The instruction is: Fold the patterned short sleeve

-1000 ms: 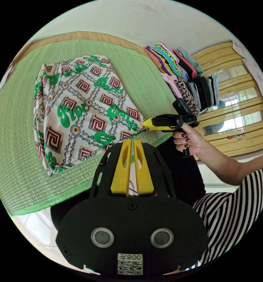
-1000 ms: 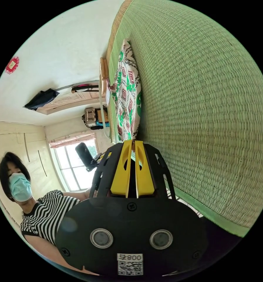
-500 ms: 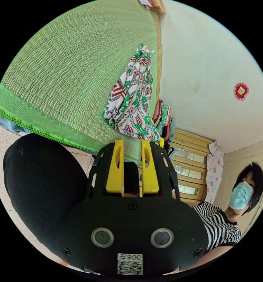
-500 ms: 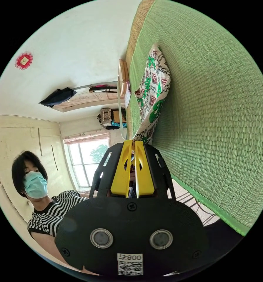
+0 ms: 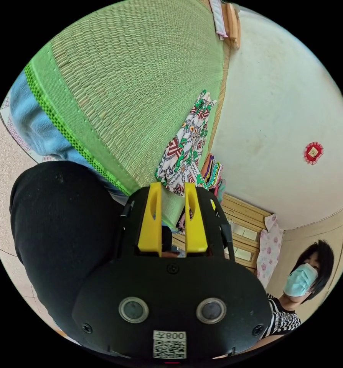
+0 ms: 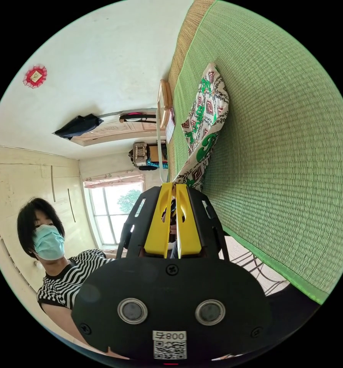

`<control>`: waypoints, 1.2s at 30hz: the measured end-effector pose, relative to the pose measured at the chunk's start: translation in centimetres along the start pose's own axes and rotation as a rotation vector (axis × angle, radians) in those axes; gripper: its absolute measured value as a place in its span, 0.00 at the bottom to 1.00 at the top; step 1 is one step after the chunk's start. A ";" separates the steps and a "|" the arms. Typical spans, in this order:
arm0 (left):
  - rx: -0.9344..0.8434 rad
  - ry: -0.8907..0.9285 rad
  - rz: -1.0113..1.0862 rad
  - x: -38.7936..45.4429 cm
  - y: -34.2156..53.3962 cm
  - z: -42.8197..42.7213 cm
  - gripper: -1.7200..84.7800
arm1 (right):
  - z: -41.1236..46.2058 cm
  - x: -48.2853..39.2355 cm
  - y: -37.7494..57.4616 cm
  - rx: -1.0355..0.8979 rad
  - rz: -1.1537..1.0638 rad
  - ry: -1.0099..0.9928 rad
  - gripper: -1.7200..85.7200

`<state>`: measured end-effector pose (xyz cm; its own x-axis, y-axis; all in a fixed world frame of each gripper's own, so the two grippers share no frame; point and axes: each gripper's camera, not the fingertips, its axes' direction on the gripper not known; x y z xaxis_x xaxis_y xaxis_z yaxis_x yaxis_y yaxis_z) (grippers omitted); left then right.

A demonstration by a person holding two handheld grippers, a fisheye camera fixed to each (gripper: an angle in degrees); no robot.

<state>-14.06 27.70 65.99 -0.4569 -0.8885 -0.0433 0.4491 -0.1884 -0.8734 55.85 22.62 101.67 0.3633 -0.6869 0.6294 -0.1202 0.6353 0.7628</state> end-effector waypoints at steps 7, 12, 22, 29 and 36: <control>0.020 -0.007 -0.014 -0.1 -1.3 0.4 0.11 | -1.4 -0.6 1.6 0.000 0.000 -0.005 0.04; 0.004 -0.035 0.007 0.3 -2.0 2.1 0.08 | -2.4 -1.1 3.0 0.002 0.005 -0.001 0.04; -0.010 -0.019 0.083 1.1 -0.3 5.2 0.04 | -5.5 -1.8 7.3 -0.004 0.034 0.052 0.04; -0.089 -0.010 0.219 3.7 2.9 8.8 0.04 | -9.1 -2.8 13.6 0.016 0.046 0.035 0.04; -0.154 0.054 0.345 7.1 5.9 14.5 0.04 | -13.5 -5.7 19.7 0.080 -0.017 -0.015 0.04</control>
<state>-3.50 14.24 67.60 -0.3407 -0.8644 -0.3697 0.4646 0.1871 -0.8656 63.92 43.79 111.08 0.3518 -0.7029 0.6182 -0.1876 0.5941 0.7822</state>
